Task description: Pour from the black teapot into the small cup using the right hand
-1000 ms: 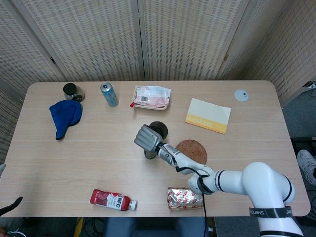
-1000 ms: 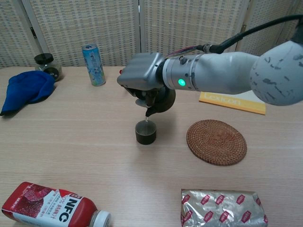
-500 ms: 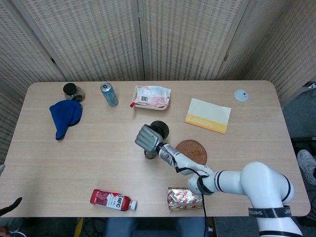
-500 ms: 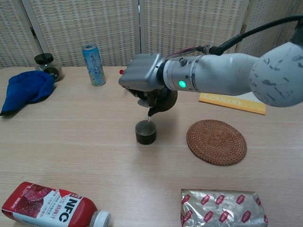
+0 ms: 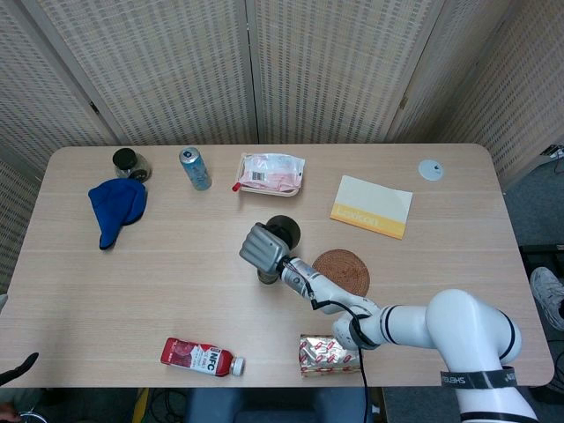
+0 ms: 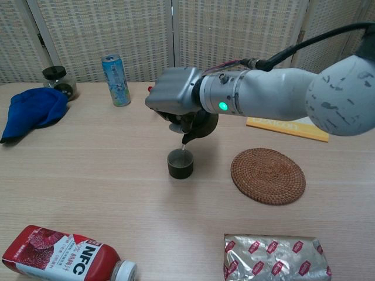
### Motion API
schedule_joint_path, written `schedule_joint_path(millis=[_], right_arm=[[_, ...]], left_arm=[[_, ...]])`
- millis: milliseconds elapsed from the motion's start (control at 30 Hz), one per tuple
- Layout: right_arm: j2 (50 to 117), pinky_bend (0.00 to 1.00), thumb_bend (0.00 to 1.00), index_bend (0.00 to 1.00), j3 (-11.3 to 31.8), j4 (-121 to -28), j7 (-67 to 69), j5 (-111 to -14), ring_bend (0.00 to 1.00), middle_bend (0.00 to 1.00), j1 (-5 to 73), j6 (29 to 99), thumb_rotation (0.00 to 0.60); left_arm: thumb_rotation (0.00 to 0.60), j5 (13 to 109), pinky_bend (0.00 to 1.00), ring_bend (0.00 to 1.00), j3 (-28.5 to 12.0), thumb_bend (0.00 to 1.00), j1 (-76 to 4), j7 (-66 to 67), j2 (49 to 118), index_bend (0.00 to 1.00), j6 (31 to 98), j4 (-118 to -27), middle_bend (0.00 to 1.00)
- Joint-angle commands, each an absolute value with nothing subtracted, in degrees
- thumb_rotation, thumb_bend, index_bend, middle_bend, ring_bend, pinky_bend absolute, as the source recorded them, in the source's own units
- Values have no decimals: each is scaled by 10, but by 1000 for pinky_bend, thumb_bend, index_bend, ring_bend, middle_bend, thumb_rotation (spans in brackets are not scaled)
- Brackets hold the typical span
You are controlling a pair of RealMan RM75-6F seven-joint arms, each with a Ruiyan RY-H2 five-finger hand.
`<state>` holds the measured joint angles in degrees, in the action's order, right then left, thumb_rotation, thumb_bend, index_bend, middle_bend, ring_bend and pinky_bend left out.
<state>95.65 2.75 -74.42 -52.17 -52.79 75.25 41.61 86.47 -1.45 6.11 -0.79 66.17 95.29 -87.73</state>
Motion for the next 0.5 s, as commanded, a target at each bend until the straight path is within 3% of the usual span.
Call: schedule_joint_path(millis=[33, 500], right_arm=[[957, 576, 543, 973, 28, -744, -521, -528, 933, 1000, 753, 417, 600], [962, 582, 543, 973, 34, -740, -495, -524, 933, 1000, 747, 417, 600]], left_arm=[[600, 865, 0, 0, -15, 134, 61, -8, 662, 0, 953, -877, 0], [600, 864, 0, 0, -15, 134, 62, -10, 662, 0, 953, -874, 0]])
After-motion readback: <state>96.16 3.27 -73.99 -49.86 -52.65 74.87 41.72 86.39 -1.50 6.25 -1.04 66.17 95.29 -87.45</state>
